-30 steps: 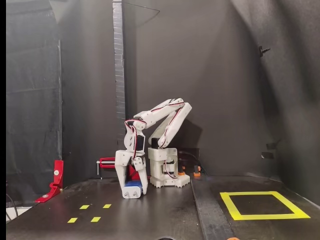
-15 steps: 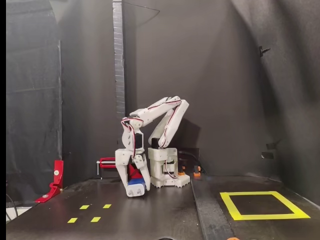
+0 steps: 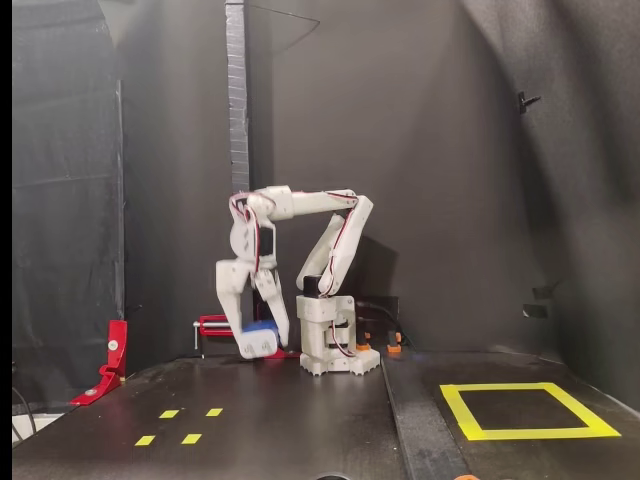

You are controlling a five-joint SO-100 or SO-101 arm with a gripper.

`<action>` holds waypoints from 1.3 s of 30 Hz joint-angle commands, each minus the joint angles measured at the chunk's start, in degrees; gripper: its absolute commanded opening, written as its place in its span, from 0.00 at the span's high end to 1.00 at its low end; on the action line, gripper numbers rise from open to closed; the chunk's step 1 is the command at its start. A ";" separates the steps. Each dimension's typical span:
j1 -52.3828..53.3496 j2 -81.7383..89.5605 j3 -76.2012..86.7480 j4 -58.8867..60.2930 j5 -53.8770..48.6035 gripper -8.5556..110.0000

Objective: Grasp the block and place it in the designated area.

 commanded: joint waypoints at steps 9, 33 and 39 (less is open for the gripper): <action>-0.35 -0.79 -9.93 5.10 0.35 0.77; -28.39 -6.86 -10.02 0.26 33.57 0.77; -38.67 -7.47 -10.02 -0.88 42.89 0.77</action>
